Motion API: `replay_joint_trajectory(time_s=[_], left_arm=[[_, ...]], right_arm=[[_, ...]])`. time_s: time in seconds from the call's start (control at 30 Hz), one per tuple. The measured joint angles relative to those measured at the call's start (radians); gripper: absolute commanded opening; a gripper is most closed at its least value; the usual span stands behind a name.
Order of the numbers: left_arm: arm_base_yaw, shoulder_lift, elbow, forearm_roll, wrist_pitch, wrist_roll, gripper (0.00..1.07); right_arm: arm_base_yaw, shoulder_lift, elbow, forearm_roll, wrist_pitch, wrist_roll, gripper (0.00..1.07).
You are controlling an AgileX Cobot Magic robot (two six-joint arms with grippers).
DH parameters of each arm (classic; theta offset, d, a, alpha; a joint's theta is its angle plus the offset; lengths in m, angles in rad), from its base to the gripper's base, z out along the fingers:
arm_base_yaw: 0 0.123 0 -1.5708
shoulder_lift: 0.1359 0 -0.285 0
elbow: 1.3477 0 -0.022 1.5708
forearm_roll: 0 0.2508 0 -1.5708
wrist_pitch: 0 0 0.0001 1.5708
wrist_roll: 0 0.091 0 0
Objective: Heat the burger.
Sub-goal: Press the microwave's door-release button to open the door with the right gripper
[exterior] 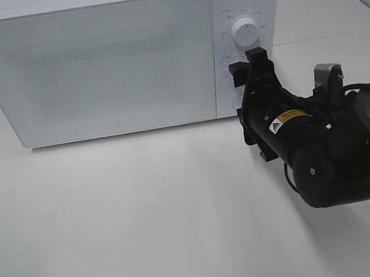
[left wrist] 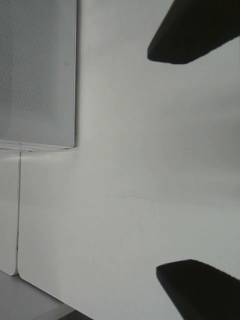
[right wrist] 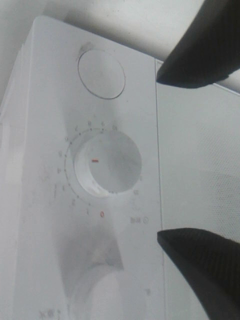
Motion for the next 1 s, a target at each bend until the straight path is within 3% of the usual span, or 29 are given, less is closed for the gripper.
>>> replay_joint_trajectory(time_s=[0.2, 0.27, 0.47, 0.53, 1.0], left_arm=[[0.000, 0.000, 0.000, 0.000, 0.000, 0.000, 1.00], [0.000, 0.000, 0.000, 0.000, 0.000, 0.000, 1.00], [0.000, 0.000, 0.000, 0.000, 0.000, 0.000, 1.00], [0.000, 0.000, 0.000, 0.000, 0.000, 0.000, 1.00], [0.000, 0.000, 0.000, 0.000, 0.000, 0.000, 1.00]], right_arm=[[0.000, -0.091, 0.046, -0.056, 0.037, -0.207, 0.75], [0.000, -0.158, 0.052, -0.073, 0.207, -0.414, 0.75], [0.000, -0.220, 0.053, -0.071, 0.374, -0.629, 0.74], [0.000, -0.264, 0.054, -0.051, 0.515, -0.855, 0.74], [0.000, -0.357, 0.040, -0.001, 0.789, -1.376, 0.74]])
